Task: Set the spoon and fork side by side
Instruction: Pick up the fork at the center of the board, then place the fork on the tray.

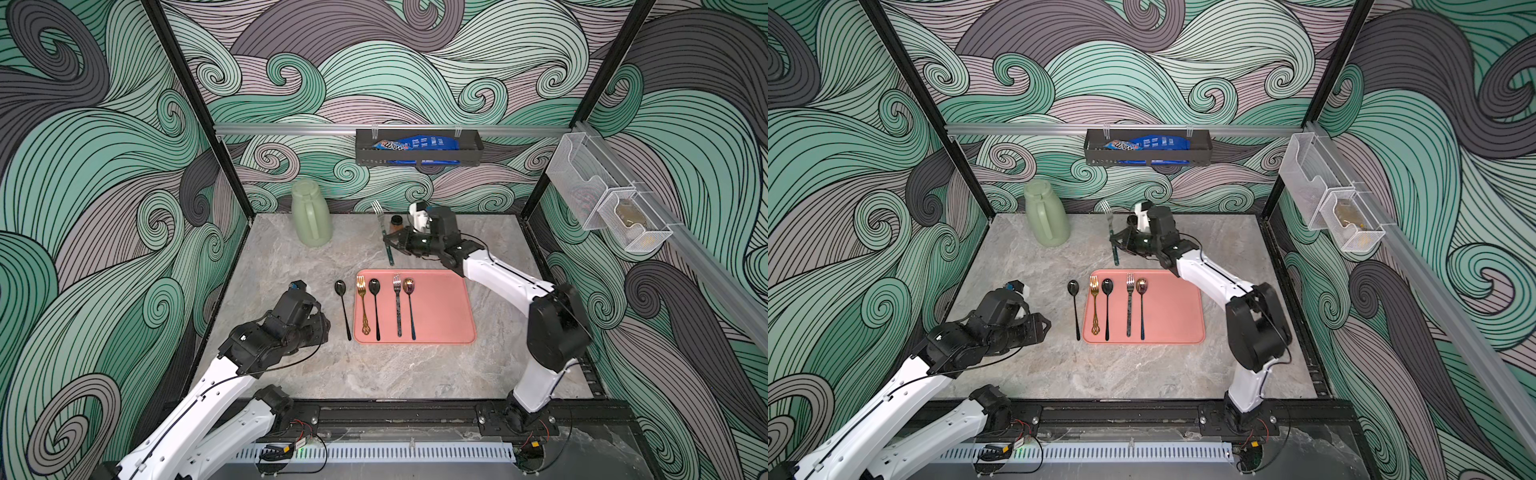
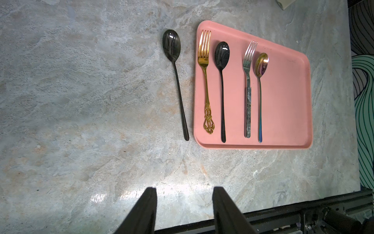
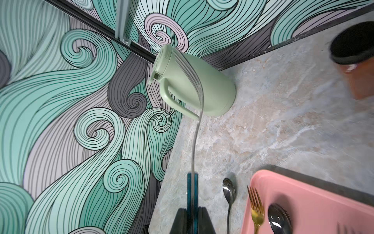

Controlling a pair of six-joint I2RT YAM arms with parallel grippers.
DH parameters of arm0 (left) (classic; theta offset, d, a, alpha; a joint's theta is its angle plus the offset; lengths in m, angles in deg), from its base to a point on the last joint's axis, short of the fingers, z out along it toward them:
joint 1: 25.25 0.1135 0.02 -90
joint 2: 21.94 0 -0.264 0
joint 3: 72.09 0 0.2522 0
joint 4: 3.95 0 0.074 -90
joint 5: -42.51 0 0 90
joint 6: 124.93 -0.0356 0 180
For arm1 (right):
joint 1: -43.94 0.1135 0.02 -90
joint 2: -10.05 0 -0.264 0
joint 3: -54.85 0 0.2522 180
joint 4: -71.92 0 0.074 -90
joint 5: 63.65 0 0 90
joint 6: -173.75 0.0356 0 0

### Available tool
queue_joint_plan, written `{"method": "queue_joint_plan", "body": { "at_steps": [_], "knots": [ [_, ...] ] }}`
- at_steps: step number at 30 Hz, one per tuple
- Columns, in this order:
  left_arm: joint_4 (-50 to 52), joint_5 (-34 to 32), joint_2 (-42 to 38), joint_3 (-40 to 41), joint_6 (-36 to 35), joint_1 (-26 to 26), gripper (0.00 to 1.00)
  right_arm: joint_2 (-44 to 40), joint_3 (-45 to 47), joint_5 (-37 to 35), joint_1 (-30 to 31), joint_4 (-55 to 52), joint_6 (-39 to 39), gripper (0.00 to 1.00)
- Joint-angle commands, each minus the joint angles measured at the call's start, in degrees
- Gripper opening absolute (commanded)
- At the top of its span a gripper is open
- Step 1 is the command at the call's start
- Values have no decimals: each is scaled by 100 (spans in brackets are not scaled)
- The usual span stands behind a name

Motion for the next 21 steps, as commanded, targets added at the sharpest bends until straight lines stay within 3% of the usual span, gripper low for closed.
{"method": "queue_joint_plan", "body": {
  "at_steps": [1, 6, 10, 21],
  "knots": [
    [-183, 44, 115, -255, -33, 37, 48, -813, 1060, 886, -391, 129, -159, 0],
    [-227, 52, 216, -343, -64, 38, 47, -1952, 2759, 1462, -1223, 383, -343, 0],
    [-221, -17, 178, -303, -121, 40, 47, -2245, 3598, 1717, -1536, 554, -526, 0],
    [13, -280, 190, -370, -134, 37, 48, -1597, 4885, 2000, -1875, 1993, -851, 0]
  ]
}}
